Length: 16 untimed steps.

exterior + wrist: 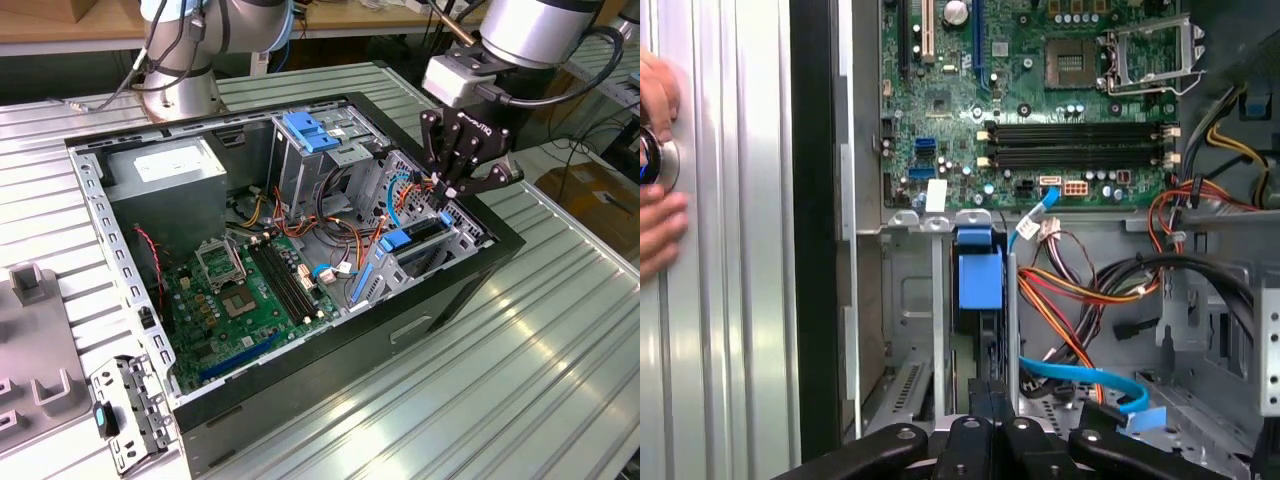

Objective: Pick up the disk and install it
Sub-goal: 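Insert the first disk wire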

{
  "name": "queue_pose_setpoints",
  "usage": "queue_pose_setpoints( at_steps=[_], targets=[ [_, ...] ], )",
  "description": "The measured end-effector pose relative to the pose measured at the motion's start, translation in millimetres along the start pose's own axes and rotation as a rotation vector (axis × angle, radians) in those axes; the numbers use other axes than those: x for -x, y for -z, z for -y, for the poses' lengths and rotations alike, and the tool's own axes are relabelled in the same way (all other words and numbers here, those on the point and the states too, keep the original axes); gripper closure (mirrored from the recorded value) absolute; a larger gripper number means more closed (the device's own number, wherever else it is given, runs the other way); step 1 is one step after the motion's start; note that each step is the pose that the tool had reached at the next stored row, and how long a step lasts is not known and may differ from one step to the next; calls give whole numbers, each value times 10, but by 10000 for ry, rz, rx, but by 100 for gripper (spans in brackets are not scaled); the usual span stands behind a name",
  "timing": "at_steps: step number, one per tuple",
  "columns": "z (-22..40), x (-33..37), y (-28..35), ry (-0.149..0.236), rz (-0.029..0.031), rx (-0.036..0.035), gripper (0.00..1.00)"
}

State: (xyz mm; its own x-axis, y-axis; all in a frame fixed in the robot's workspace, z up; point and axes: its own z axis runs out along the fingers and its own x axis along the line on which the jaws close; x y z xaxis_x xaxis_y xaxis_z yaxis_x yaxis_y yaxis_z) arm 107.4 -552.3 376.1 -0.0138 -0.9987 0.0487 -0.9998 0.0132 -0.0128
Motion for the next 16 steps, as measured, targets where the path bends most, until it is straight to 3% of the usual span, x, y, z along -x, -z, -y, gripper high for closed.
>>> queue_pose_setpoints(
  at_steps=[2,4,5,6,10,12,14,16],
  targets=[
    [1,0,7,467,5,-18,89],
    [3,-1,64,848,23,6,89],
    [67,10,66,939,72,11,89],
    [140,36,55,940,68,26,89],
    [320,112,28,941,71,54,89],
    [439,195,21,944,73,61,89],
    [453,210,21,1093,74,58,89],
    [453,210,21,1714,78,29,89]
  ],
)
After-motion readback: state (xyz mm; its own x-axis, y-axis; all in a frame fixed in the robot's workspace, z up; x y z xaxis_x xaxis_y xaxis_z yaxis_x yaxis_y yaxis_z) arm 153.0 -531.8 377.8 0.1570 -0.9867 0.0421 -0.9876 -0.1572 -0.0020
